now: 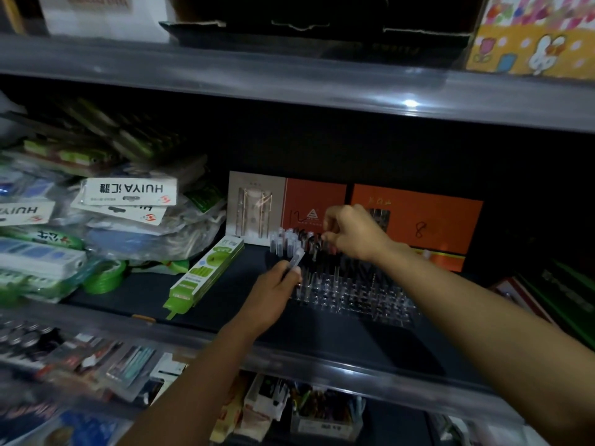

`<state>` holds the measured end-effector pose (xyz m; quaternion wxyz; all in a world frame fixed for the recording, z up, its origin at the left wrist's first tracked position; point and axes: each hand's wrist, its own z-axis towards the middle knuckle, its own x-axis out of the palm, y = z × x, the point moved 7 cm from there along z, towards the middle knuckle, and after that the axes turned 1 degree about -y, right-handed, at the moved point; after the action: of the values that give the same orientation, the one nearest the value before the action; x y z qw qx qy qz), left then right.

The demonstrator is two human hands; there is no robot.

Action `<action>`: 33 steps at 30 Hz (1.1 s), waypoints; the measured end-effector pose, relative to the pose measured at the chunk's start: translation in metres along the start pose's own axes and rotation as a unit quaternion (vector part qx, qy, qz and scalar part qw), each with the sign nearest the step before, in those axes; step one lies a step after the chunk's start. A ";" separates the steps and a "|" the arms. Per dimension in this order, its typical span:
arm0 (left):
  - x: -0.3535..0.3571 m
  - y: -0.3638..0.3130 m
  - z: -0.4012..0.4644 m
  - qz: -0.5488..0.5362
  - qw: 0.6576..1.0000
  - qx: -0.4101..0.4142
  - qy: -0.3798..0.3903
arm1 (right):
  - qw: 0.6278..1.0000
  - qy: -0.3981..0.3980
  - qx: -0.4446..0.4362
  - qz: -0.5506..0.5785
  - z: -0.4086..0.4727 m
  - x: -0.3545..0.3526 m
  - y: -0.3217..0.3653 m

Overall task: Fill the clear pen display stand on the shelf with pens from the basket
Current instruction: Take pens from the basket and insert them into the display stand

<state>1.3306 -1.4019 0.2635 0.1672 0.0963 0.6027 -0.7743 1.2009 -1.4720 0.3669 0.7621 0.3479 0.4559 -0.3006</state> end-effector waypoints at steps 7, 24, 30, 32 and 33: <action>0.000 0.001 -0.002 0.003 1.000 0.007 0.010 | 1.000 0.004 0.007 0.025 0.001 0.005 -0.003; 0.004 -0.011 -0.002 -0.007 0.998 0.050 0.035 | 0.997 0.038 -0.024 0.063 -0.010 -0.004 0.007; 0.016 -0.020 -0.003 -0.030 0.998 0.041 0.035 | 0.979 0.100 -0.037 0.173 -0.033 -0.020 0.031; 0.019 -0.023 -0.005 -0.038 0.997 0.043 0.042 | 0.980 0.100 -0.045 0.168 -0.037 -0.024 0.035; 0.021 -0.025 -0.006 -0.040 0.997 0.046 0.047 | 0.980 0.099 -0.047 0.165 -0.038 -0.025 0.036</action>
<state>1.3016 -1.3935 0.2767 0.1030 0.1155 0.5771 -0.8019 1.2003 -1.4172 0.3861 0.7679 0.4101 0.4788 -0.1136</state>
